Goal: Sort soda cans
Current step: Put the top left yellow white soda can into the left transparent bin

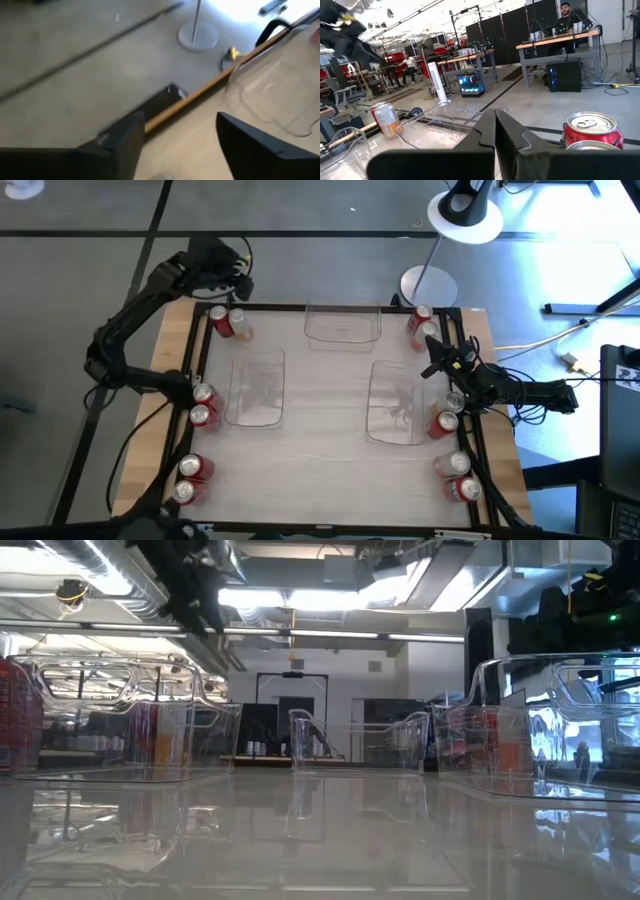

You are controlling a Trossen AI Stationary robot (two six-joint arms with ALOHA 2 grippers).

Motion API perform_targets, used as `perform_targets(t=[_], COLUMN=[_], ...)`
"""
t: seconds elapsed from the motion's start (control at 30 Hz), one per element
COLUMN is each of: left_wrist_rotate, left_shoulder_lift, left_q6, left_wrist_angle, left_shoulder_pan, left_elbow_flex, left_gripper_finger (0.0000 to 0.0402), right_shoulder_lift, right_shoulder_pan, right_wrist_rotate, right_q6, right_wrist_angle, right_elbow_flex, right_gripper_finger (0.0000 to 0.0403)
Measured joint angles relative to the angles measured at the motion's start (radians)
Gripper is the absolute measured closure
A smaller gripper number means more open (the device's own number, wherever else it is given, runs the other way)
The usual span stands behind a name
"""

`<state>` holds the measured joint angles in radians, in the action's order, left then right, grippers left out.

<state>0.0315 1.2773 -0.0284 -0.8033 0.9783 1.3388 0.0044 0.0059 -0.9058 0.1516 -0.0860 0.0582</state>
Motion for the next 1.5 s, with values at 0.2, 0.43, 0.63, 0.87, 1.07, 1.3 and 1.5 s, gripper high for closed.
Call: perform_targets(t=[0.2, 0.43, 0.63, 0.87, 1.07, 1.3, 1.5], left_wrist_rotate=[0.001, 0.043, 0.082, 0.085, 0.085, 0.099, 0.112], left_shoulder_lift=[0.104, 0.180, 0.204, 0.249, 0.291, 0.334, 0.370], left_q6=[0.025, 0.022, 0.044, -0.002, 0.002, -0.005, -0.030], left_wrist_angle=[-0.133, -0.223, -0.237, -0.296, -0.301, -0.334, -0.365], left_shoulder_pan=[0.013, 0.013, 0.012, -0.006, -0.005, -0.007, -0.028], left_elbow_flex=[0.000, 0.000, -0.005, -0.006, -0.006, -0.007, -0.003], left_gripper_finger=[0.0106, 0.0107, 0.0107, 0.0107, 0.0107, 0.0107, 0.0107], right_shoulder_lift=[0.000, 0.000, 0.000, 0.000, 0.000, 0.000, 0.000], right_shoulder_pan=[0.000, 0.000, 0.000, 0.000, 0.000, 0.000, 0.000], right_wrist_rotate=[-0.001, -0.001, 0.000, 0.001, 0.027, 0.027, 0.027], right_q6=[0.000, 0.000, 0.000, 0.000, 0.000, 0.000, 0.000], right_wrist_angle=[0.008, 0.011, 0.016, 0.016, 0.035, 0.035, 0.035], right_elbow_flex=[0.000, 0.000, 0.000, 0.000, 0.000, 0.000, 0.000], right_gripper_finger=[0.0402, 0.0402, 0.0402, 0.0402, 0.0402, 0.0402, 0.0402])
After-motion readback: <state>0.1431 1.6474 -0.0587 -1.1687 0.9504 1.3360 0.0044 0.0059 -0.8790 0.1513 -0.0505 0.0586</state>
